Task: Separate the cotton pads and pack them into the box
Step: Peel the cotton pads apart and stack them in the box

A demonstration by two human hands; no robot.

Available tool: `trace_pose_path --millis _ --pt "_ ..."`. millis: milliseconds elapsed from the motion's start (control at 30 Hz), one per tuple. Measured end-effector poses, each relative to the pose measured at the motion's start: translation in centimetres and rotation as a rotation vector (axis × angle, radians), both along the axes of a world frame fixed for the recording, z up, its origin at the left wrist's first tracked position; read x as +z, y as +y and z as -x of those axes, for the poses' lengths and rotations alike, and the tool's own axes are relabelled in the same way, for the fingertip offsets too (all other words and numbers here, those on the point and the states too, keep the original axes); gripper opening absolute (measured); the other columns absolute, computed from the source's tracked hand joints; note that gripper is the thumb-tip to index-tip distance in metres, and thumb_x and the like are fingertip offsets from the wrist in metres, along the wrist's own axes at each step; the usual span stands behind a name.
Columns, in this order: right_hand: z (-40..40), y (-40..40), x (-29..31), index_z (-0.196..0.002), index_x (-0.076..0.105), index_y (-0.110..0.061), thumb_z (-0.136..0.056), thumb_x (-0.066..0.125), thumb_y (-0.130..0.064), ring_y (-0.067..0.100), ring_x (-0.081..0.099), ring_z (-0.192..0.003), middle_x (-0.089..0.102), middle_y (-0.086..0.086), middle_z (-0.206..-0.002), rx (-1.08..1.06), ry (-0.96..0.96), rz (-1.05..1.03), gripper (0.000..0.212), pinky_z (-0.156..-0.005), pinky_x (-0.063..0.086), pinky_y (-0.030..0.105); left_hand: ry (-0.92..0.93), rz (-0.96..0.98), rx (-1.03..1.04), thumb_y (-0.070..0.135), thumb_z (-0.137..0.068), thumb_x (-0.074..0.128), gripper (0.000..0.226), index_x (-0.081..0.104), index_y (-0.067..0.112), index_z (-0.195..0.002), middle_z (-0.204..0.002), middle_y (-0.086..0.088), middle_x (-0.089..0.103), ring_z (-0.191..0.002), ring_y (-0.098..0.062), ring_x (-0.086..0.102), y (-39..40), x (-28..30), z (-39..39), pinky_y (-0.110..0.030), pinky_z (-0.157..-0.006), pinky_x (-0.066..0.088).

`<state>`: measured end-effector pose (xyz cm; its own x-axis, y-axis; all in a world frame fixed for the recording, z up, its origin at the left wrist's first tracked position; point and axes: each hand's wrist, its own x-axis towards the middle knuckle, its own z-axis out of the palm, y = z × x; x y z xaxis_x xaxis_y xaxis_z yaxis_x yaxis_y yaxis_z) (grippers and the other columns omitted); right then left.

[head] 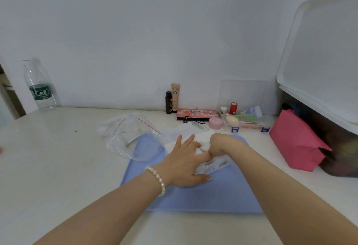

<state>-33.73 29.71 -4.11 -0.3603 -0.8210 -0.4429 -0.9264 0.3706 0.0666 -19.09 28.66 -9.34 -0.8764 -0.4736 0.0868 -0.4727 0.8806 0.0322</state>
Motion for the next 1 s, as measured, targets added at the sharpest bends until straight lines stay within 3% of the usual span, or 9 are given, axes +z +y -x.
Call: trace_pose_path --millis 100,200,300,367,433,567,667,833,1000 --pt "-0.2 1.4 2.2 -0.123 0.051 -0.006 -0.090 0.045 -0.055 0.021 0.054 -0.089 0.054 0.009 -0.110 0.041 -0.099 -0.034 0.059 -0.064 0.038 0.026 0.006 0.001 -0.007 0.061 -0.086 0.045 0.056 0.040 0.033 -0.134 -0.146 -0.013 0.025 -0.145 -0.032 -0.006 -0.1 -0.1 0.0 -0.054 -0.113 -0.014" --pt "0.4 2.5 4.1 -0.130 0.048 -0.009 -0.087 0.036 -0.065 0.026 0.055 -0.115 0.056 0.010 -0.128 -0.052 -0.317 -0.053 0.071 -0.075 0.037 0.034 0.005 0.008 -0.015 0.063 -0.084 0.042 0.057 0.041 0.033 -0.132 -0.148 -0.012 0.023 -0.145 -0.032 -0.004 -0.3 -0.2 0.0 -0.054 -0.112 -0.014" --pt "1.1 2.4 3.6 -0.109 0.059 -0.010 -0.090 0.042 -0.056 0.020 0.060 -0.099 0.065 0.007 -0.114 0.013 -0.236 -0.003 0.052 -0.077 0.042 0.029 0.003 0.019 -0.009 0.068 -0.083 0.035 0.069 0.029 0.031 -0.140 -0.155 -0.013 0.009 -0.145 -0.028 -0.008 -0.5 -0.4 0.0 -0.055 -0.113 -0.012" --pt "0.9 2.5 2.8 -0.086 0.057 -0.010 -0.092 0.043 -0.049 0.017 0.054 -0.080 0.062 0.005 -0.096 0.061 -0.180 0.038 0.042 -0.065 0.039 0.022 0.029 0.038 -0.010 0.074 -0.075 0.021 0.087 0.019 0.022 -0.145 -0.158 -0.009 0.001 -0.146 -0.022 -0.009 -0.4 -0.4 0.0 -0.053 -0.115 -0.010" --pt "0.5 2.6 2.1 -0.084 0.055 -0.010 -0.095 0.041 -0.044 0.018 0.049 -0.077 0.055 0.005 -0.090 0.074 -0.174 0.073 0.039 -0.059 0.034 0.023 0.035 0.046 -0.015 0.075 -0.072 0.012 0.099 0.007 0.014 -0.149 -0.159 -0.004 -0.007 -0.146 -0.017 -0.012 -0.3 -0.2 0.0 -0.051 -0.115 -0.010" --pt "0.3 2.9 1.5 -0.114 0.058 -0.002 -0.095 0.044 -0.022 0.021 0.046 -0.086 0.057 0.012 -0.101 0.050 -0.258 0.161 0.032 -0.065 0.039 0.025 -0.063 0.027 -0.033 0.078 -0.068 0.005 0.104 -0.014 0.015 -0.148 -0.159 0.001 -0.011 -0.145 -0.017 -0.016 -0.3 0.2 0.1 -0.048 -0.115 -0.015" --pt "1.0 3.2 1.5 -0.113 0.059 0.000 -0.092 0.045 -0.015 0.022 0.049 -0.088 0.061 0.018 -0.118 0.031 -0.250 0.205 0.029 -0.080 0.042 0.032 -0.144 -0.004 -0.024 0.082 -0.068 0.010 0.106 -0.013 0.017 -0.149 -0.158 0.001 -0.012 -0.144 -0.018 -0.018 -0.4 0.5 0.3 -0.048 -0.113 -0.016" --pt "2.0 4.3 1.5 -0.112 0.061 -0.001 -0.091 0.043 -0.011 0.034 0.057 -0.108 0.061 0.019 -0.115 0.001 -0.237 0.306 0.029 -0.088 0.045 0.037 -0.033 0.030 -0.068 0.081 -0.070 0.013 0.102 -0.013 0.021 -0.149 -0.158 0.002 -0.014 -0.144 -0.016 -0.019 -0.2 1.0 0.5 -0.049 -0.113 -0.018" --pt "2.7 4.6 1.1 -0.105 0.066 -0.001 -0.088 0.045 -0.008 0.033 0.060 -0.104 0.065 0.018 -0.109 -0.098 -0.354 0.423 0.028 -0.090 0.049 0.039 -0.106 -0.017 -0.117 0.085 -0.066 0.011 0.104 -0.013 0.025 -0.149 -0.159 0.005 -0.008 -0.145 -0.017 -0.014 0.1 0.9 1.2 -0.049 -0.113 -0.017"
